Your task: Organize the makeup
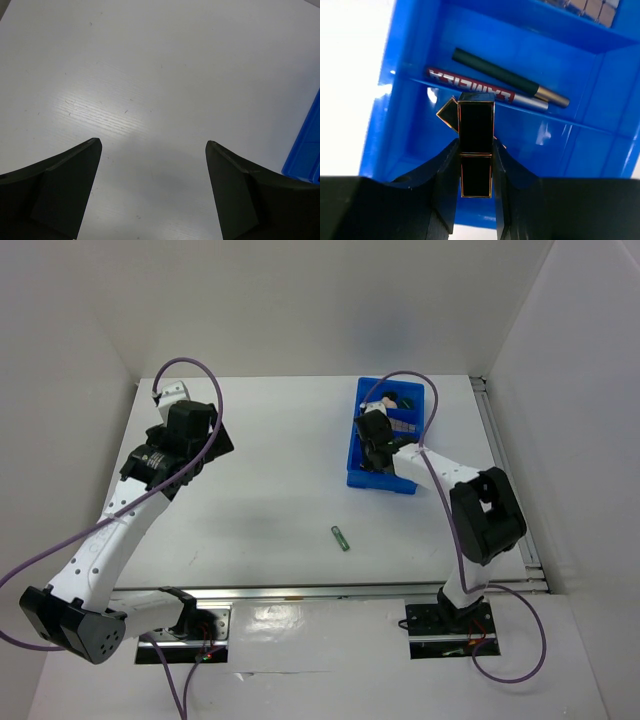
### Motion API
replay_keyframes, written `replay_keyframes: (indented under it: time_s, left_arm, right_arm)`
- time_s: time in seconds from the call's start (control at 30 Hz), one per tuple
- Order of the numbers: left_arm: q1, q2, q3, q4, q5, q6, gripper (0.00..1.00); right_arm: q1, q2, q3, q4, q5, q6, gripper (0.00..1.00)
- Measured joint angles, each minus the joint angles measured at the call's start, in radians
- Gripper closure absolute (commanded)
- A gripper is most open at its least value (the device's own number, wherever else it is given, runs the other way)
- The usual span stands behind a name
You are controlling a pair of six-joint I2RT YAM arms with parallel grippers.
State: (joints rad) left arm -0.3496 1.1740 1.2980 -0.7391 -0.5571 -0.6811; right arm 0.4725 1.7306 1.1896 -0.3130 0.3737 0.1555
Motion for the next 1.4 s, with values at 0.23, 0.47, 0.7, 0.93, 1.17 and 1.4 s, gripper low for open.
replay_keyframes:
  time_s: [0.23,0.47,0.7,0.93,1.17,1.4]
  left_arm:
    - [0.0,0.0,0.0,0.0,0.0,0.001,0.01]
    - [0.0,0.001,0.0,0.002,0.001,0.001,0.01]
    - [0.0,0.003,0.0,0.009,0.002,0.004,0.01]
    - [0.0,0.02,0.0,0.01,0.005,0.005,0.01]
    - [0.0,0.023,0.0,0.01,0.006,0.005,0.01]
    - [0.0,0.023,0.0,0.011,0.006,0.005,0.01]
  right_arm:
    - [0.0,0.028,-0.004,0.001,0.016,-0.001,0.42]
    - [0.0,-0.03,0.022,-0.024,-0.003,0.008,0.49]
    - [0.083,-0.237,-0.008,-0.072,-0.142,0.03,0.42]
    - [0.236,-0.248,-0.125,-0.152,-0.298,0.073,0.32]
    - [0.319,-0.192,-0.217,-0.221,-0.362,0.125,0.32]
    - [0.349,-0.153,-0.288,-0.215,-0.392,0.163,0.42]
